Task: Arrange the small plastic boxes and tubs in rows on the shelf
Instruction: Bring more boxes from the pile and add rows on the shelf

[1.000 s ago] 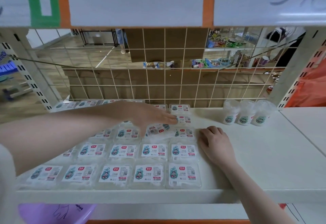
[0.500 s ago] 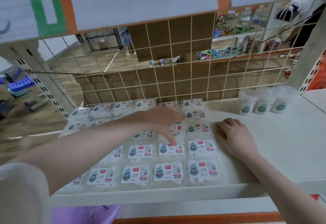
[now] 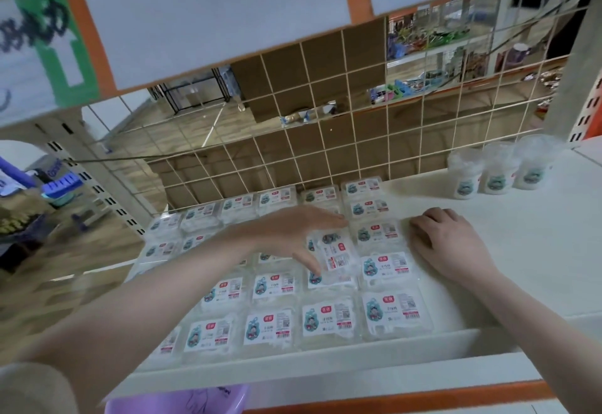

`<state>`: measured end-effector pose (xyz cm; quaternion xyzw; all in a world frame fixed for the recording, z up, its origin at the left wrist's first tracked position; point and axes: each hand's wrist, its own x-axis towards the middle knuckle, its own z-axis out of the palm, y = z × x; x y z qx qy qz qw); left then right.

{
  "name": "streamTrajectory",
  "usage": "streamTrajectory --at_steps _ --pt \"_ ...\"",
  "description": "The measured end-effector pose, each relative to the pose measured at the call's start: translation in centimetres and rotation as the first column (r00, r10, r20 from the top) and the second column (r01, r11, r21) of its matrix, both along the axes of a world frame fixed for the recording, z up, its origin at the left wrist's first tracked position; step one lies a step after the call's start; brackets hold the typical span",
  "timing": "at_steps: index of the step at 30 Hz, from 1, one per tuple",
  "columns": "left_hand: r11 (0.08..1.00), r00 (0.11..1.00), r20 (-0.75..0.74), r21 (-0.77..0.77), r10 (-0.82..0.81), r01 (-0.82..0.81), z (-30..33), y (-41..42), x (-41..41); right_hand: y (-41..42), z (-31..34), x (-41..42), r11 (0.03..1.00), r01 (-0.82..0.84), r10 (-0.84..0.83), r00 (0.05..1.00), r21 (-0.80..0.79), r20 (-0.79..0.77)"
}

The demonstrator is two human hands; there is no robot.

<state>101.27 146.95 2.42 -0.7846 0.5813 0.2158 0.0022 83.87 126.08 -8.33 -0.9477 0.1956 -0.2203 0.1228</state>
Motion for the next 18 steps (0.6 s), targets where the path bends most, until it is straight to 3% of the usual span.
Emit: streamTrajectory --at_steps 6,11,14,18 --pt "0.948 0.936 0.177 0.155 -0.304 0.278 -0.6 -1.9 0.3 0.0 0.1 0.0 1.0 0.007 -0.008 0.999 -0.01 -0.044" --pt "0.932 0.894 0.271 0.161 -0.358 0.324 -1.2 -3.0 0.6 0.0 0.3 0.0 1.0 0.015 -0.015 0.999 0.004 -0.052" --pt "0.967 0.907 0.34 0.027 -0.247 0.253 -1.4 -3.0 0.7 0.0 0.2 0.1 1.0 0.015 -0.015 0.999 0.004 -0.051" --pt "0.993 0.935 0.35 -0.114 0.057 -0.018 -1.2 -3.7 1.6 0.0 0.0 0.1 1.0 0.024 -0.024 0.998 -0.007 -0.053"
